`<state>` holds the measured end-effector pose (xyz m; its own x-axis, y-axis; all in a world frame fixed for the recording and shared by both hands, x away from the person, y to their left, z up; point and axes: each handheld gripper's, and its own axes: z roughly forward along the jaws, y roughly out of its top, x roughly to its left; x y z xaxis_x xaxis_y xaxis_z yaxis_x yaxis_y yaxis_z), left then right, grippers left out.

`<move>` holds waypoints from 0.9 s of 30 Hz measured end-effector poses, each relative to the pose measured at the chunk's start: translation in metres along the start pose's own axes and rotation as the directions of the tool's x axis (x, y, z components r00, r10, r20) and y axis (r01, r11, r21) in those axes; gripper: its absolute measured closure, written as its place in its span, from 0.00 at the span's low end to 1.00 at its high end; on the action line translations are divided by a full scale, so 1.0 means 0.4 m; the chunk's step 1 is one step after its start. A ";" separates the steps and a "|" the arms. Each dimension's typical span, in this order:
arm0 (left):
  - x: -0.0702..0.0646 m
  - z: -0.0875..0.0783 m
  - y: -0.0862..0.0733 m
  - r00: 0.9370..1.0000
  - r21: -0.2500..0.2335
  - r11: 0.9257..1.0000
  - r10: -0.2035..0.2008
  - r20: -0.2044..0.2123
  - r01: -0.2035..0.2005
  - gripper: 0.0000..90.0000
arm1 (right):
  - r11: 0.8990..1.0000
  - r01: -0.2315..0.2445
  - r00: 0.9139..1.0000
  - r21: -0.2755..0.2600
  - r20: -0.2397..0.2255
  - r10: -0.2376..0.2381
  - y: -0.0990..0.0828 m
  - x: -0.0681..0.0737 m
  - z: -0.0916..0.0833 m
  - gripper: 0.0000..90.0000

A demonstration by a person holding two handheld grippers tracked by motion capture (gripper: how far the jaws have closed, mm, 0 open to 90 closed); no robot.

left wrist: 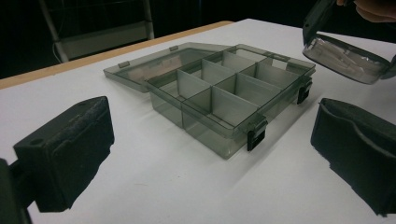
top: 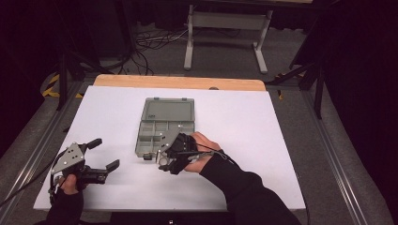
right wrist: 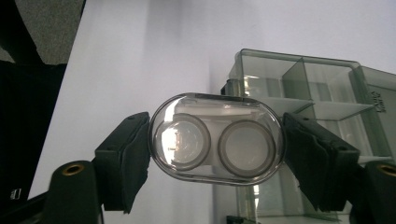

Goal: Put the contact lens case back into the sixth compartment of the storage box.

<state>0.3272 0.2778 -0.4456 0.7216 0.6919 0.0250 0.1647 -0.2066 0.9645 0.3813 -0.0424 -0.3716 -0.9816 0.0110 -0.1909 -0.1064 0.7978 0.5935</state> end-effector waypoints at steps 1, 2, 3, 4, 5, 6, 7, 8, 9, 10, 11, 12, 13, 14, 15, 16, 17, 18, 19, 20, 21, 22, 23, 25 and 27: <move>0.000 0.000 0.000 1.000 0.001 1.000 -0.002 0.001 0.002 0.00 | 1.000 -0.003 1.000 -0.002 0.004 0.004 0.001 -0.002 -0.001 0.30; 0.000 0.000 0.000 1.000 0.001 1.000 -0.003 0.002 0.003 0.00 | 1.000 -0.001 1.000 -0.002 0.005 0.001 0.004 -0.005 -0.003 0.30; 0.000 0.000 0.000 1.000 0.001 1.000 -0.002 0.001 0.002 0.00 | 1.000 0.000 1.000 -0.003 0.008 0.000 0.006 -0.008 -0.004 0.30; 0.000 0.000 0.000 1.000 0.000 1.000 0.000 0.000 0.000 0.00 | 1.000 0.002 1.000 -0.004 0.009 -0.002 0.008 -0.011 -0.005 0.30; 0.000 0.000 0.000 1.000 0.000 1.000 0.000 0.000 0.000 0.00 | 1.000 0.001 1.000 -0.004 0.012 -0.001 0.011 -0.015 -0.006 0.30; 0.000 0.000 0.000 1.000 0.000 1.000 0.000 0.000 0.000 0.00 | 1.000 0.003 1.000 -0.003 0.013 -0.003 0.013 -0.018 -0.006 0.30; 0.000 0.000 0.000 1.000 0.000 1.000 0.000 0.000 0.000 0.00 | 1.000 0.005 1.000 -0.002 0.017 -0.005 0.015 -0.021 -0.006 0.30; 0.000 0.000 0.000 1.000 0.000 1.000 0.000 0.000 0.000 0.00 | 1.000 0.005 1.000 -0.001 0.018 -0.005 0.017 -0.024 -0.006 0.30; 0.000 0.000 0.000 1.000 0.000 1.000 0.000 0.000 0.000 0.00 | 1.000 0.005 1.000 -0.001 0.020 -0.005 0.019 -0.027 -0.005 0.30; 0.000 0.000 0.000 1.000 0.000 1.000 -0.001 0.000 0.001 0.00 | 1.000 0.007 1.000 0.000 0.020 -0.007 0.021 -0.030 -0.005 0.30; 0.000 -0.001 0.000 1.000 0.000 1.000 -0.001 0.000 0.001 0.00 | 1.000 0.007 1.000 -0.001 0.021 -0.007 0.024 -0.033 -0.005 0.30; 0.000 -0.001 0.000 1.000 0.001 1.000 -0.001 -0.001 0.001 0.00 | 1.000 0.006 1.000 -0.002 0.022 -0.006 0.026 -0.036 -0.005 0.30; 0.000 -0.001 0.001 1.000 0.003 1.000 0.000 -0.002 0.000 0.00 | 1.000 0.007 1.000 -0.001 0.022 -0.007 0.028 -0.039 -0.005 0.30; 0.000 -0.001 0.001 1.000 0.003 1.000 0.000 -0.002 0.000 0.00 | 1.000 0.010 1.000 -0.002 0.024 -0.009 0.029 -0.042 -0.004 0.30; 0.001 -0.001 0.001 1.000 0.003 1.000 0.000 -0.003 0.000 0.00 | 1.000 0.010 1.000 0.000 0.027 -0.010 0.031 -0.045 -0.003 0.30; 0.000 -0.002 0.001 1.000 0.004 1.000 -0.003 -0.001 0.003 0.00 | 1.000 0.010 1.000 0.001 0.027 -0.010 0.032 -0.047 -0.001 0.30; 0.000 -0.002 0.001 1.000 0.003 1.000 -0.003 -0.001 0.003 0.00 | 1.000 0.010 1.000 0.003 0.027 -0.010 0.033 -0.050 0.000 0.30; 0.001 -0.002 0.001 1.000 0.004 1.000 0.002 -0.002 -0.002 0.00 | 1.000 0.010 1.000 0.003 0.026 -0.010 0.034 -0.053 0.002 0.30; 0.001 -0.002 0.001 1.000 0.004 1.000 0.002 -0.002 -0.002 0.00 | 1.000 0.009 1.000 0.005 0.028 -0.010 0.035 -0.056 0.003 0.30; 0.001 -0.002 0.001 1.000 0.004 1.000 0.002 -0.002 -0.002 0.00 | 1.000 0.009 1.000 0.006 0.030 -0.009 0.036 -0.059 0.005 0.30; 0.001 -0.002 0.001 1.000 0.004 1.000 0.002 -0.002 -0.002 0.00 | 1.000 0.009 0.999 0.006 0.031 -0.009 0.037 -0.062 0.006 0.30; 0.001 -0.002 0.001 1.000 0.003 1.000 0.004 -0.004 -0.004 0.00 | 1.000 0.011 0.999 0.007 0.033 -0.011 0.038 -0.065 0.007 0.30; 0.001 -0.002 0.001 1.000 0.003 1.000 0.005 -0.004 -0.005 0.00 | 1.000 0.010 0.999 0.007 0.034 -0.011 0.038 -0.068 0.008 0.30; 0.001 -0.001 0.001 1.000 0.001 1.000 0.000 0.000 0.000 0.00 | 1.000 0.008 0.999 0.008 0.037 -0.009 0.040 -0.074 0.010 0.30; 0.001 -0.001 0.001 1.000 0.003 1.000 0.001 -0.002 -0.001 0.00 | 1.000 0.008 0.999 0.009 0.038 -0.009 0.041 -0.080 0.014 0.30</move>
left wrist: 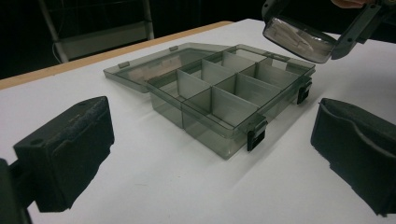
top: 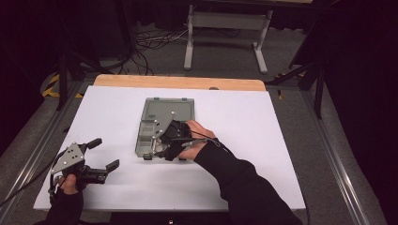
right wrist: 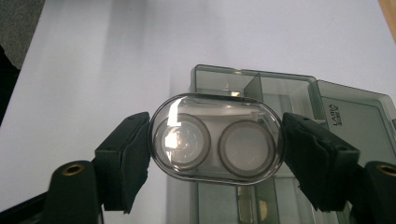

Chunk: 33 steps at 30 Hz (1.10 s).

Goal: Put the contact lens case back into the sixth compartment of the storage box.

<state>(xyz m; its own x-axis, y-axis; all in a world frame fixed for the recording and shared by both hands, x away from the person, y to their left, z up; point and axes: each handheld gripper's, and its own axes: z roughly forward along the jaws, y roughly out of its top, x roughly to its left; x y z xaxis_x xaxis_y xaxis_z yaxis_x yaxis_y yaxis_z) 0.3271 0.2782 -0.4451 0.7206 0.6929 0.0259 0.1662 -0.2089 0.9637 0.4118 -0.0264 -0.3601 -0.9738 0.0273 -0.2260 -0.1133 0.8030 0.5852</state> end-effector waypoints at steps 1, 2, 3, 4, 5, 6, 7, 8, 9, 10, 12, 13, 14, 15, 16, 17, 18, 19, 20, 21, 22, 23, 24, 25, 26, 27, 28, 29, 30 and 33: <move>0.000 0.000 0.000 1.000 0.000 1.000 0.000 0.000 0.000 0.00 | 1.000 -0.001 1.000 0.001 0.001 0.001 0.001 -0.003 0.002 0.30; 0.000 0.000 0.000 1.000 0.000 1.000 0.000 -0.001 0.000 0.00 | 1.000 -0.001 1.000 0.002 0.002 0.001 0.001 -0.005 0.004 0.30; 0.000 0.000 0.000 1.000 0.000 1.000 0.000 -0.001 0.000 0.00 | 1.000 0.000 1.000 0.004 0.003 0.000 0.002 -0.007 0.007 0.30; 0.001 -0.001 0.000 1.000 0.000 1.000 0.004 -0.003 -0.004 0.00 | 1.000 -0.001 1.000 0.006 0.005 0.001 0.002 -0.010 0.009 0.30; 0.001 -0.001 0.000 1.000 0.000 1.000 0.002 -0.002 -0.002 0.00 | 1.000 0.000 1.000 0.007 0.006 0.000 0.002 -0.012 0.012 0.30; 0.000 -0.001 0.000 1.000 0.000 1.000 0.000 -0.001 0.000 0.00 | 1.000 0.001 1.000 0.009 0.008 -0.001 0.003 -0.015 0.015 0.30; 0.001 -0.001 0.000 1.000 0.000 1.000 0.000 -0.001 0.000 0.00 | 1.000 0.000 1.000 0.011 0.007 0.000 0.003 -0.018 0.017 0.30; 0.001 -0.001 0.000 1.000 0.000 1.000 0.004 -0.003 -0.004 0.00 | 1.000 -0.001 1.000 0.012 0.007 0.001 0.004 -0.020 0.020 0.30; 0.002 -0.001 0.001 1.000 0.001 1.000 0.006 -0.002 -0.006 0.00 | 1.000 -0.003 1.000 0.013 0.009 0.002 0.004 -0.022 0.022 0.30; 0.002 -0.001 0.001 1.000 0.000 1.000 0.007 -0.002 -0.007 0.00 | 1.000 -0.002 1.000 0.014 0.009 0.002 0.004 -0.025 0.024 0.30; 0.002 -0.002 0.001 1.000 -0.001 1.000 0.003 -0.003 -0.003 0.00 | 1.000 -0.001 1.000 0.017 0.009 0.001 0.005 -0.029 0.027 0.30; 0.002 -0.002 0.001 1.000 -0.001 1.000 0.004 -0.002 -0.004 0.00 | 1.000 0.000 1.000 0.019 0.012 0.000 0.006 -0.031 0.029 0.30; 0.002 -0.002 0.001 1.000 -0.001 1.000 0.004 -0.002 -0.004 0.00 | 1.000 -0.001 1.000 0.020 0.012 0.001 0.006 -0.032 0.030 0.30; 0.002 -0.002 0.001 1.000 -0.001 1.000 0.003 -0.002 -0.003 0.00 | 1.000 -0.001 1.000 0.022 0.013 0.000 0.006 -0.034 0.032 0.30; 0.002 -0.002 0.001 1.000 -0.001 1.000 0.004 -0.002 -0.004 0.00 | 1.000 0.000 1.000 0.023 0.014 0.000 0.006 -0.036 0.034 0.30; 0.002 -0.002 0.001 1.000 -0.001 1.000 0.003 -0.002 -0.004 0.00 | 1.000 -0.003 1.000 0.023 0.014 0.002 0.006 -0.038 0.037 0.30; 0.002 -0.001 0.001 1.000 -0.001 1.000 0.004 -0.002 -0.004 0.00 | 1.000 -0.002 1.000 0.027 0.015 0.002 0.005 -0.040 0.038 0.30; 0.002 -0.001 0.001 1.000 -0.001 1.000 0.006 -0.001 -0.006 0.00 | 1.000 -0.004 1.000 0.030 0.017 0.004 0.004 -0.043 0.041 0.30; 0.003 -0.001 0.001 1.000 0.000 1.000 0.007 -0.001 -0.007 0.00 | 1.000 -0.008 1.000 0.031 0.016 0.007 0.003 -0.046 0.043 0.30; 0.002 -0.002 0.001 1.000 -0.001 1.000 0.004 -0.002 -0.004 0.00 | 0.999 -0.009 1.000 0.032 0.015 0.009 0.002 -0.049 0.044 0.30; 0.002 -0.002 0.001 1.000 -0.001 1.000 0.004 -0.002 -0.004 0.00 | 0.999 -0.012 1.000 0.032 0.017 0.012 0.001 -0.051 0.046 0.30; 0.002 -0.002 0.001 1.000 -0.002 1.000 0.001 -0.001 -0.001 0.00 | 0.999 -0.012 1.000 0.033 0.016 0.012 0.000 -0.053 0.048 0.30; 0.002 -0.001 0.000 1.000 -0.002 1.000 -0.001 -0.001 0.001 0.00 | 0.999 -0.013 1.000 0.034 0.016 0.013 -0.001 -0.054 0.049 0.30; 0.003 -0.002 0.001 1.000 -0.002 1.000 0.004 -0.002 -0.004 0.00 | 0.999 -0.014 1.000 0.036 0.016 0.014 -0.001 -0.056 0.050 0.30; 0.003 -0.001 0.001 1.000 -0.001 1.000 0.004 -0.002 -0.004 0.00 | 0.999 -0.015 1.000 0.035 0.016 0.015 -0.002 -0.057 0.051 0.30; 0.003 -0.001 0.001 1.000 -0.001 1.000 0.004 -0.002 -0.004 0.00 | 0.999 -0.016 1.000 0.037 0.018 0.015 -0.002 -0.058 0.052 0.30; 0.003 -0.001 0.001 1.000 -0.001 1.000 0.003 -0.002 -0.003 0.00 | 0.999 -0.016 1.000 0.038 0.017 0.016 -0.003 -0.060 0.053 0.30; 0.003 -0.001 0.001 1.000 -0.001 1.000 0.004 -0.002 -0.004 0.00 | 0.999 -0.016 1.000 0.038 0.017 0.016 -0.003 -0.061 0.054 0.30; 0.003 -0.001 0.001 1.000 -0.001 1.000 0.003 -0.002 -0.003 0.00 | 0.999 -0.020 1.000 0.039 0.018 0.019 -0.004 -0.063 0.056 0.30; 0.003 -0.001 0.001 1.000 0.000 1.000 0.006 -0.001 -0.006 0.00 | 0.999 -0.021 1.000 0.043 0.018 0.020 -0.006 -0.068 0.059 0.30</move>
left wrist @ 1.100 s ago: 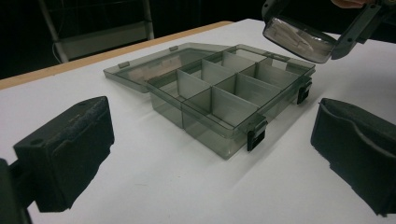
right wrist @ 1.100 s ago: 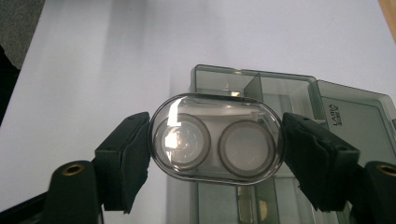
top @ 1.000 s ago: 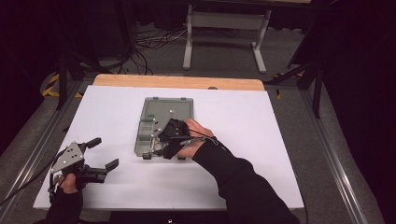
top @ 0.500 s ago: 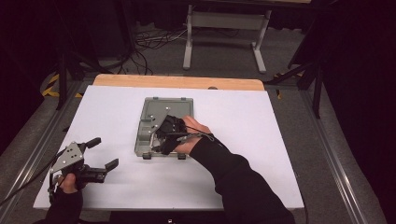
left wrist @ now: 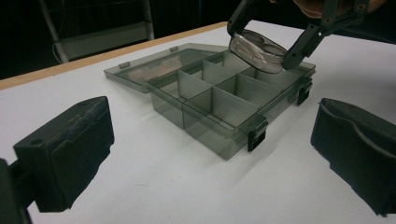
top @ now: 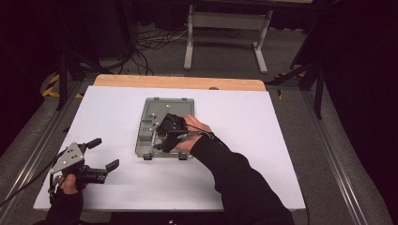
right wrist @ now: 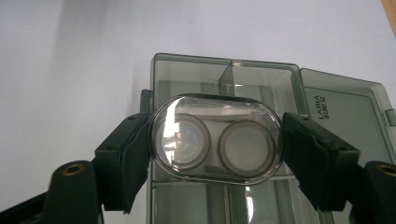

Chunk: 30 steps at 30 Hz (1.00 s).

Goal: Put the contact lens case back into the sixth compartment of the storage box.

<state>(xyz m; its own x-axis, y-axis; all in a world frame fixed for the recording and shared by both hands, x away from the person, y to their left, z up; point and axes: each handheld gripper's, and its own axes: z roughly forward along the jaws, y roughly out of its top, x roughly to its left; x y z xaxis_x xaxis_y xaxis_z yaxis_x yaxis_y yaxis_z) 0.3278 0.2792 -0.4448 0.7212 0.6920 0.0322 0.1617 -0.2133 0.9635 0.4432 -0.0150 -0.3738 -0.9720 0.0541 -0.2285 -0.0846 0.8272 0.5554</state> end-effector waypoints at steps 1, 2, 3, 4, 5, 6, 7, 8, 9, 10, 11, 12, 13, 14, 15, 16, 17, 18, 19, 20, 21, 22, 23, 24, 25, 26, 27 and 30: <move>0.000 0.000 0.000 1.000 0.000 1.000 0.000 0.000 0.000 0.00 | 1.000 -0.001 1.000 0.001 -0.001 0.001 -0.001 -0.002 0.001 0.30; 0.000 0.000 0.000 1.000 0.001 1.000 0.001 0.000 -0.001 0.00 | 1.000 -0.002 1.000 0.003 0.000 0.002 -0.001 -0.003 0.003 0.30; 0.000 0.000 0.000 1.000 0.000 1.000 -0.002 0.001 0.002 0.00 | 1.000 -0.002 1.000 0.004 0.001 0.002 -0.002 -0.005 0.005 0.30; 0.000 0.000 0.000 1.000 0.000 1.000 0.000 0.000 0.000 0.00 | 1.000 -0.004 1.000 0.003 0.000 0.004 -0.003 -0.007 0.008 0.30; 0.000 0.000 0.000 1.000 0.000 1.000 0.000 0.000 0.000 0.00 | 1.000 -0.005 1.000 0.008 -0.001 0.005 -0.003 -0.008 0.010 0.30; 0.000 0.000 0.000 1.000 0.000 1.000 0.000 0.000 0.000 0.00 | 1.000 -0.006 1.000 0.009 0.000 0.006 -0.004 -0.009 0.012 0.30; 0.000 0.000 0.000 1.000 0.000 1.000 0.000 0.000 0.000 0.00 | 1.000 -0.007 1.000 0.012 -0.001 0.007 -0.005 -0.010 0.013 0.30; 0.000 0.000 0.000 1.000 -0.002 1.000 0.000 0.002 0.000 0.00 | 1.000 -0.008 1.000 0.014 0.002 0.008 -0.005 -0.011 0.015 0.30; 0.000 0.000 0.000 1.000 -0.002 1.000 0.000 0.002 0.000 0.00 | 1.000 -0.008 1.000 0.016 0.001 0.008 -0.006 -0.013 0.016 0.30; 0.000 0.001 0.000 1.000 -0.002 1.000 0.000 0.002 0.000 0.00 | 1.000 -0.012 1.000 0.015 -0.002 0.012 -0.007 -0.014 0.017 0.30; 0.001 0.001 0.000 1.000 -0.002 1.000 0.000 0.002 0.000 0.00 | 1.000 -0.011 1.000 0.017 0.001 0.011 -0.008 -0.015 0.018 0.30; 0.000 0.000 0.000 1.000 -0.002 1.000 0.000 0.002 0.000 0.00 | 1.000 -0.012 1.000 0.017 0.001 0.012 -0.008 -0.016 0.019 0.30; 0.000 0.000 0.000 1.000 0.001 1.000 0.001 0.000 -0.001 0.00 | 1.000 -0.012 1.000 0.019 0.001 0.012 -0.009 -0.017 0.020 0.30; 0.000 0.001 0.000 1.000 -0.002 1.000 0.000 0.002 0.000 0.00 | 1.000 -0.013 1.000 0.020 -0.002 0.013 -0.010 -0.018 0.021 0.30; 0.000 0.001 0.000 1.000 -0.002 1.000 -0.002 0.002 0.002 0.00 | 1.000 -0.013 1.000 0.022 -0.002 0.013 -0.010 -0.018 0.023 0.30; 0.000 0.000 0.000 1.000 0.000 1.000 0.001 0.000 -0.001 0.00 | 1.000 -0.015 1.000 0.022 -0.006 0.015 -0.011 -0.018 0.025 0.30; 0.000 0.000 0.000 1.000 0.000 1.000 0.001 0.001 -0.001 0.00 | 1.000 -0.014 1.000 0.027 -0.007 0.014 -0.012 -0.019 0.027 0.30; 0.000 0.000 0.000 1.000 0.000 1.000 0.001 0.001 -0.001 0.00 | 0.999 -0.013 1.000 0.030 -0.010 0.013 -0.012 -0.018 0.030 0.30; 0.000 0.000 0.000 1.000 0.000 1.000 0.001 0.000 -0.001 0.00 | 0.999 -0.011 1.000 0.036 -0.012 0.011 -0.013 -0.018 0.033 0.30; 0.001 0.000 0.000 1.000 0.000 1.000 0.001 0.000 -0.001 0.00 | 0.999 -0.009 1.000 0.040 -0.011 0.010 -0.014 -0.018 0.035 0.30; 0.000 0.000 0.000 1.000 0.003 1.000 0.001 -0.002 -0.001 0.00 | 0.999 -0.013 1.000 0.044 -0.017 0.013 -0.014 -0.017 0.037 0.30; 0.001 0.000 0.000 1.000 -0.001 1.000 0.001 0.001 -0.001 0.00 | 0.999 -0.007 1.000 0.046 -0.017 0.008 -0.015 -0.018 0.039 0.30; 0.001 0.000 0.000 1.000 -0.002 1.000 0.000 0.002 0.000 0.00 | 0.999 -0.008 1.000 0.049 -0.021 0.009 -0.016 -0.018 0.040 0.30; 0.001 0.000 0.000 1.000 -0.002 1.000 0.001 0.002 -0.001 0.00 | 0.999 -0.009 1.000 0.052 -0.021 0.010 -0.017 -0.018 0.041 0.30; 0.000 0.001 0.000 1.000 -0.002 1.000 0.000 0.002 0.000 0.00 | 0.999 -0.008 1.000 0.053 -0.020 0.009 -0.017 -0.019 0.042 0.30; 0.001 0.001 0.000 1.000 -0.001 1.000 0.001 0.002 -0.001 0.00 | 0.998 -0.011 1.000 0.056 -0.022 0.012 -0.018 -0.019 0.043 0.30; 0.000 0.001 0.000 1.000 -0.002 1.000 0.000 0.002 0.000 0.00 | 0.998 -0.011 1.000 0.057 -0.024 0.012 -0.019 -0.020 0.044 0.30; 0.001 0.001 0.000 1.000 -0.001 1.000 0.001 0.002 -0.001 0.00 | 0.998 -0.009 1.000 0.062 -0.028 0.011 -0.019 -0.020 0.046 0.30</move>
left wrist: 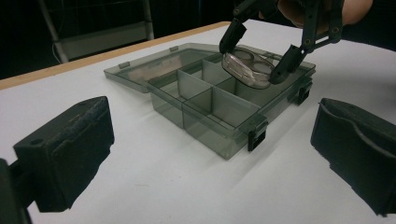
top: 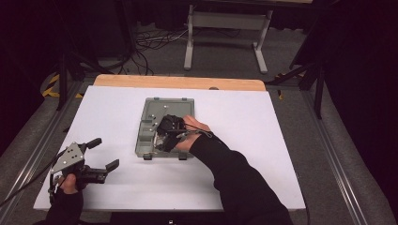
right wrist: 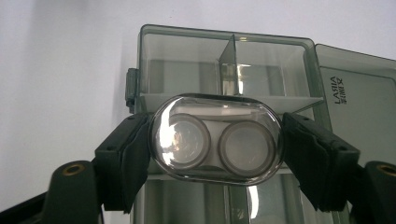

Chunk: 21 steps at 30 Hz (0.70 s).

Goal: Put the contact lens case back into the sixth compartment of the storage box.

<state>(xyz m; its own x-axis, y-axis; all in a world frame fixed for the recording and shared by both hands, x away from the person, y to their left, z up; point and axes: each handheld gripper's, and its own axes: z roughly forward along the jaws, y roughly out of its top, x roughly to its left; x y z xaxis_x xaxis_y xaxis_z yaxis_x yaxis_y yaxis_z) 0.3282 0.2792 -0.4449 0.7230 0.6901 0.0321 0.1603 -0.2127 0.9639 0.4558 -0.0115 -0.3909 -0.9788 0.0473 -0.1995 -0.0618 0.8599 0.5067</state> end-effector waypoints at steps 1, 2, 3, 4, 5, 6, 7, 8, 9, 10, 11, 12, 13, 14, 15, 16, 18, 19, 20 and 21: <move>-0.001 0.000 0.000 1.000 0.000 1.000 -0.004 0.001 0.004 0.00 | 1.000 0.003 1.000 0.001 -0.001 -0.003 0.000 0.000 0.001 0.30; -0.001 0.000 0.000 1.000 0.000 1.000 -0.003 0.001 0.003 0.00 | 1.000 0.001 1.000 0.000 -0.003 -0.001 0.000 0.000 0.003 0.30; -0.001 0.000 0.000 1.000 0.000 1.000 -0.004 0.001 0.004 0.00 | 1.000 0.001 1.000 0.001 -0.004 -0.001 0.000 0.001 0.004 0.30; -0.001 0.001 0.000 1.000 -0.001 1.000 -0.004 0.002 0.004 0.00 | 1.000 0.003 1.000 0.003 -0.006 -0.003 0.000 0.001 0.004 0.30; -0.001 0.000 0.000 1.000 0.000 1.000 -0.004 0.001 0.004 0.00 | 1.000 0.004 1.000 0.005 -0.009 -0.004 0.000 0.001 0.006 0.30; -0.001 0.000 0.000 1.000 0.000 1.000 -0.008 0.002 0.008 0.00 | 1.000 0.006 1.000 0.008 -0.009 -0.006 0.000 0.000 0.006 0.30; -0.001 0.000 0.000 1.000 0.000 1.000 -0.004 0.001 0.004 0.00 | 1.000 0.006 1.000 0.008 -0.009 -0.006 0.000 0.001 0.008 0.30; 0.000 0.000 0.000 1.000 0.000 1.000 0.000 0.000 0.000 0.00 | 1.000 0.007 1.000 0.012 -0.013 -0.007 0.000 0.001 0.009 0.30; 0.000 -0.001 0.000 1.000 0.002 1.000 0.001 -0.004 -0.001 0.00 | 1.000 0.009 1.000 0.015 -0.015 -0.008 0.000 0.000 0.011 0.30; 0.000 -0.001 0.000 1.000 0.002 1.000 0.001 -0.004 -0.001 0.00 | 1.000 0.006 1.000 0.017 -0.017 -0.005 -0.001 -0.001 0.012 0.30; 0.000 -0.001 0.000 1.000 0.002 1.000 0.001 -0.004 -0.001 0.00 | 1.000 0.006 1.000 0.016 -0.019 -0.005 -0.001 -0.001 0.013 0.30; 0.000 -0.001 0.000 1.000 0.004 1.000 -0.001 -0.006 0.001 0.00 | 1.000 0.006 1.000 0.017 -0.021 -0.006 -0.002 -0.001 0.013 0.30; 0.000 -0.001 0.000 1.000 0.000 1.000 -0.002 -0.003 0.002 0.00 | 1.000 0.006 1.000 0.017 -0.021 -0.005 -0.002 -0.001 0.014 0.30; 0.000 0.000 0.000 1.000 0.001 1.000 -0.002 -0.002 0.002 0.00 | 1.000 0.006 1.000 0.017 -0.023 -0.006 -0.002 -0.001 0.014 0.30; 0.000 0.000 0.000 1.000 0.001 1.000 -0.002 -0.002 0.002 0.00 | 1.000 0.006 1.000 0.018 -0.026 -0.006 -0.001 0.000 0.015 0.30; 0.000 0.000 0.000 1.000 0.001 1.000 0.000 -0.002 0.000 0.00 | 1.000 0.009 1.000 0.020 -0.027 -0.009 -0.001 0.000 0.016 0.30; 0.000 0.000 0.000 1.000 0.000 1.000 0.000 -0.003 0.000 0.00 | 1.000 0.012 0.999 0.026 -0.031 -0.012 0.000 0.001 0.018 0.30; 0.000 0.000 0.000 1.000 0.000 1.000 -0.001 -0.003 0.001 0.00 | 1.000 0.014 0.999 0.027 -0.032 -0.013 0.000 0.002 0.019 0.30; 0.000 -0.001 0.000 1.000 0.000 1.000 -0.005 -0.003 0.005 0.00 | 0.999 0.017 0.999 0.029 -0.032 -0.016 0.001 0.002 0.020 0.30; -0.001 -0.001 0.000 1.000 0.003 1.000 -0.005 -0.007 0.005 0.00 | 0.999 0.019 0.999 0.030 -0.031 -0.018 0.001 0.002 0.021 0.30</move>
<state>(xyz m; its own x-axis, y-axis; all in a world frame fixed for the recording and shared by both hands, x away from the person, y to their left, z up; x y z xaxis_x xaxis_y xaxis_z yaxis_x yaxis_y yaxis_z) 0.3277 0.2794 -0.4447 0.7177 0.6957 0.0288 0.1660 -0.2111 0.9633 0.4564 -0.0069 -0.3980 -0.9831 0.0163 -0.1823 -0.0740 0.8755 0.4775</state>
